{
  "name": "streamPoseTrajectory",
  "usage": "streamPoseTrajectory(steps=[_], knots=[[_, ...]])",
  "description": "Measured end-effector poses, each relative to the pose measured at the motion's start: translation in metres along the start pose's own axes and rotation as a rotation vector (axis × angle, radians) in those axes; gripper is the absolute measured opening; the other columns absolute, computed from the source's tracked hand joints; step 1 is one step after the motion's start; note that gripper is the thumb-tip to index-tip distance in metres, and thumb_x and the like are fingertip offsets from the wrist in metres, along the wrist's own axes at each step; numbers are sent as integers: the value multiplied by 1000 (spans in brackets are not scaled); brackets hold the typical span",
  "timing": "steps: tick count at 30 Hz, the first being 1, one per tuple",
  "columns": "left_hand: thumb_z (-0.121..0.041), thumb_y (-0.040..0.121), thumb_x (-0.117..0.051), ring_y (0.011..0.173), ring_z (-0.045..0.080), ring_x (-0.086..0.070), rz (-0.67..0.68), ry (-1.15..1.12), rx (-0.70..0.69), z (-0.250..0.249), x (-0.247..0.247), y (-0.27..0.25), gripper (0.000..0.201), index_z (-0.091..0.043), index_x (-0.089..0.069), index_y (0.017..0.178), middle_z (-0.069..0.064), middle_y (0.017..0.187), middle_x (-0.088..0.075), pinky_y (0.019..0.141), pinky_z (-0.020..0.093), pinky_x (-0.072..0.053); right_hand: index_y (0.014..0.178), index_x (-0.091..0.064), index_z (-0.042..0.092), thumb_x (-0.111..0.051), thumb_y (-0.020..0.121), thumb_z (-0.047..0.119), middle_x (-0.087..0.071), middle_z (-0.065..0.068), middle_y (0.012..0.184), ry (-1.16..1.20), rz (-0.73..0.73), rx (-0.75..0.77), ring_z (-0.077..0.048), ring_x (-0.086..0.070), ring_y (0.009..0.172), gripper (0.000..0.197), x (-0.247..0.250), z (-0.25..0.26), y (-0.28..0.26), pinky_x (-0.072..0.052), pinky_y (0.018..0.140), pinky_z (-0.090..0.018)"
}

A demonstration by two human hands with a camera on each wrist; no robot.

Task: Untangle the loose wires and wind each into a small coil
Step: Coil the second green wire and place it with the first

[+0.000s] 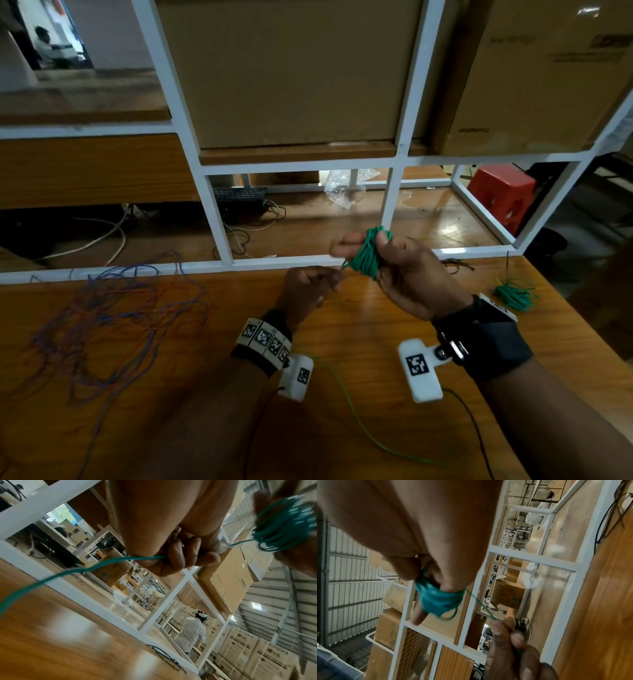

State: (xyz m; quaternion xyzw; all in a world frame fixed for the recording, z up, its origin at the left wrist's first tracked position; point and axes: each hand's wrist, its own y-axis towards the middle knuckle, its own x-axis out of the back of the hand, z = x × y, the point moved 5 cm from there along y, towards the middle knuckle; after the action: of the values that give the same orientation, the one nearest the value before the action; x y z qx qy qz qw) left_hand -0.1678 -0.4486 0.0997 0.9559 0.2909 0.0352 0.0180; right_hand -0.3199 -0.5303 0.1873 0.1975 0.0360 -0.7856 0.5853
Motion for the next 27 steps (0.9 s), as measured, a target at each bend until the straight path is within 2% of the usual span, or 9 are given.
streamPoseTrajectory(steps=[3, 6, 9, 12, 16, 18, 20, 23, 27], knots=[[-18, 93, -71, 47, 12, -43, 42, 12, 0, 8, -13, -12, 17, -3, -78, 96, 10, 71, -69, 46, 22, -36, 129, -63, 4, -36, 112, 26, -68, -18, 131, -310, -273, 201, -29, -57, 133, 39, 24, 12, 14, -42, 114, -40], [-16, 95, -67, 48, 10, -41, 73, -10, -2, 2, -15, -24, 15, -7, -77, 101, 6, 64, -63, 45, 20, -34, 110, -72, 21, -39, 110, 37, -72, -6, 118, -1032, -489, 284, -21, -65, 116, 37, 50, 21, 17, -49, 100, -36], [-15, 97, -64, 51, 9, -49, 65, 100, -135, -23, -5, -18, 15, -10, -78, 98, 4, 61, -61, 51, 22, -43, 88, -64, 20, -26, 102, 71, -66, -5, 82, -1439, -174, -46, -23, -66, 77, 65, 56, -13, 13, -55, 73, -45], [-22, 95, -68, 58, 9, -61, 112, 347, -249, -39, 4, -4, 13, -16, -78, 92, -5, 60, -66, 64, 31, -54, 90, -73, 21, -19, 85, 93, -67, -3, 77, -1532, 80, -363, -17, -65, 68, 90, 50, -39, -6, -57, 71, -44], [-18, 92, -72, 58, 7, -60, 227, 279, -221, -50, -5, 3, 15, -4, -77, 93, 1, 66, -69, 60, 19, -47, 86, -81, 21, -53, 97, 66, -76, 5, 79, -1185, 259, -517, -6, -67, 71, 54, 27, -39, -23, -53, 77, -32], [-14, 91, -73, 53, 3, -56, 260, 218, -214, -56, -15, 4, 13, -1, -77, 91, 9, 68, -68, 55, 15, -43, 93, -78, 5, -53, 104, 49, -80, -7, 89, -823, 328, -527, -19, -74, 97, 52, 13, -38, -29, -51, 100, -36], [-13, 93, -70, 52, 7, -52, 258, 136, -175, -51, -21, 7, 8, -11, -77, 89, 11, 68, -67, 51, 19, -40, 99, -72, -8, -54, 104, 39, -77, -20, 94, -400, 326, -454, -34, -70, 111, 50, 3, -37, -29, -50, 104, -40], [-7, 99, -56, 52, 12, -50, 243, -78, -33, -32, -30, 8, 20, -8, -73, 89, 19, 71, -55, 48, 20, -40, 115, -67, -11, -47, 106, 32, -74, -27, 107, 127, 202, -220, -37, -68, 113, 48, 4, -28, -19, -54, 100, -39], [-21, 100, -58, 47, 8, -38, 236, -88, 79, -4, -35, -3, 21, -6, -72, 102, 2, 65, -54, 45, 19, -29, 119, -70, -8, -30, 110, 28, -71, -25, 122, 431, -190, -13, -29, -69, 117, 55, 25, -13, -7, -56, 101, -35]])
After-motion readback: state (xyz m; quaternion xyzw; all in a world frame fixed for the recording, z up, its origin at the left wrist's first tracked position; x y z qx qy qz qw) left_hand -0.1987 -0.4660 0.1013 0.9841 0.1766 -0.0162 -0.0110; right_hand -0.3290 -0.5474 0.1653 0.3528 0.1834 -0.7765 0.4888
